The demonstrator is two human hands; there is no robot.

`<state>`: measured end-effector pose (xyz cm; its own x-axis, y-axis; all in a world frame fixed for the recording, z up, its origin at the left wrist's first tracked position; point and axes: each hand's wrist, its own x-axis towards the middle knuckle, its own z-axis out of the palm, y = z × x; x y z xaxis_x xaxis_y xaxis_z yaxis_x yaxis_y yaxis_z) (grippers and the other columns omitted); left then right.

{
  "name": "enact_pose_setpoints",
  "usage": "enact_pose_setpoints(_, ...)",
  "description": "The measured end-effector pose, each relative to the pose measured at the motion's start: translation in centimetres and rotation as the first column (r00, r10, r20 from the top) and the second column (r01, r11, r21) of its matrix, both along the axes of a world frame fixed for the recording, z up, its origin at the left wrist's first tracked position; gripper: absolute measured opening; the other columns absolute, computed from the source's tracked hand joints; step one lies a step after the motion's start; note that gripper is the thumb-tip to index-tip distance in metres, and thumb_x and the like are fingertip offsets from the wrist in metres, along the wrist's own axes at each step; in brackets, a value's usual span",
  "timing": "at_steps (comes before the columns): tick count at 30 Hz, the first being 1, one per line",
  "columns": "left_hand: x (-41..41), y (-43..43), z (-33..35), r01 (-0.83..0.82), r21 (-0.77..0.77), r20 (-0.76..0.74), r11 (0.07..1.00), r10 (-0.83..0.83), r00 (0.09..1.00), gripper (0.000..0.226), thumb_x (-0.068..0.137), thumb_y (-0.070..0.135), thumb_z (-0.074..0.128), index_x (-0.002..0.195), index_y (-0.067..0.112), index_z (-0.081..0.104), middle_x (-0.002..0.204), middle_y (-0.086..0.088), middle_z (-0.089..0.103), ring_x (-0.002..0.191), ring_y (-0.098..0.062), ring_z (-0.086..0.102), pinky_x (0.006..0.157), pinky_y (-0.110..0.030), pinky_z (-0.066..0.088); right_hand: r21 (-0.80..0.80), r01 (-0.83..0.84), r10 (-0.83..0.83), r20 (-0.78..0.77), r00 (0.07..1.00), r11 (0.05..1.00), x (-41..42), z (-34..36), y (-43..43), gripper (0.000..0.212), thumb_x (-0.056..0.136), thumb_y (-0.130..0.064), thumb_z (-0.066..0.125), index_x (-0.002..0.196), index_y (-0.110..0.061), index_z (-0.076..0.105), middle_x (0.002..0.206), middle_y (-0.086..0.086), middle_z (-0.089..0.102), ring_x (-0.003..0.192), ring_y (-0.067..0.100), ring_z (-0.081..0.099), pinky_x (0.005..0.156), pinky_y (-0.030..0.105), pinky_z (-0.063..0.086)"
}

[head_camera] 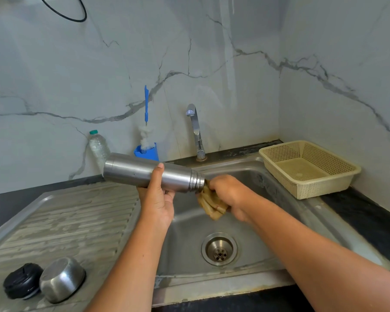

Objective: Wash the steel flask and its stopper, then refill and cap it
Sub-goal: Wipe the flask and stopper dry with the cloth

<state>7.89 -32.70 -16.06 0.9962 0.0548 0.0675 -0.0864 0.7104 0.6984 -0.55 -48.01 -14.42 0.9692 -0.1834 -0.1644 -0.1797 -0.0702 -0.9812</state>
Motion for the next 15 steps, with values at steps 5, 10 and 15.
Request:
enact_pose_setpoints(5,-0.2,0.1,0.4,-0.031,0.027,0.054,0.999,0.030,0.998,0.060,0.088,0.008,0.078,0.140,0.024,0.053,0.137,-0.004,0.067,0.119,-0.019,0.070,0.094,-0.043,0.061,0.236,-0.012,0.038,-0.104,0.994,0.972,0.1,0.4,-0.8,0.033,0.104,-0.010,0.037,0.117,-0.001,0.066,0.108,0.019,0.076,0.074,0.020,0.070,0.064,0.030,0.056)
enact_pose_setpoints(10,-0.7,-0.2,0.4,-0.042,0.095,0.087,0.995,0.034,0.996,0.059,0.089,0.004,0.077,0.140,0.021,0.052,0.134,-0.003,0.068,0.119,-0.018,0.070,0.095,-0.041,0.061,0.068,0.093,-0.091,-0.029,0.995,0.993,0.7,0.7,-1.5,0.020,0.100,-0.008,0.048,0.093,-0.006,0.067,0.093,0.015,0.070,0.084,0.029,0.066,0.082,0.041,0.057)
enact_pose_setpoints(15,-1.3,-0.8,0.4,0.013,0.110,0.092,0.994,-0.023,0.995,0.052,0.089,0.005,0.076,0.132,0.027,0.055,0.130,0.000,0.069,0.119,-0.018,0.069,0.096,-0.043,0.060,-0.046,0.057,-0.055,0.036,0.998,0.997,0.7,0.5,-1.9,0.027,0.099,-0.014,0.049,0.110,-0.009,0.073,0.100,0.017,0.077,0.103,0.038,0.072,0.100,0.055,0.055)
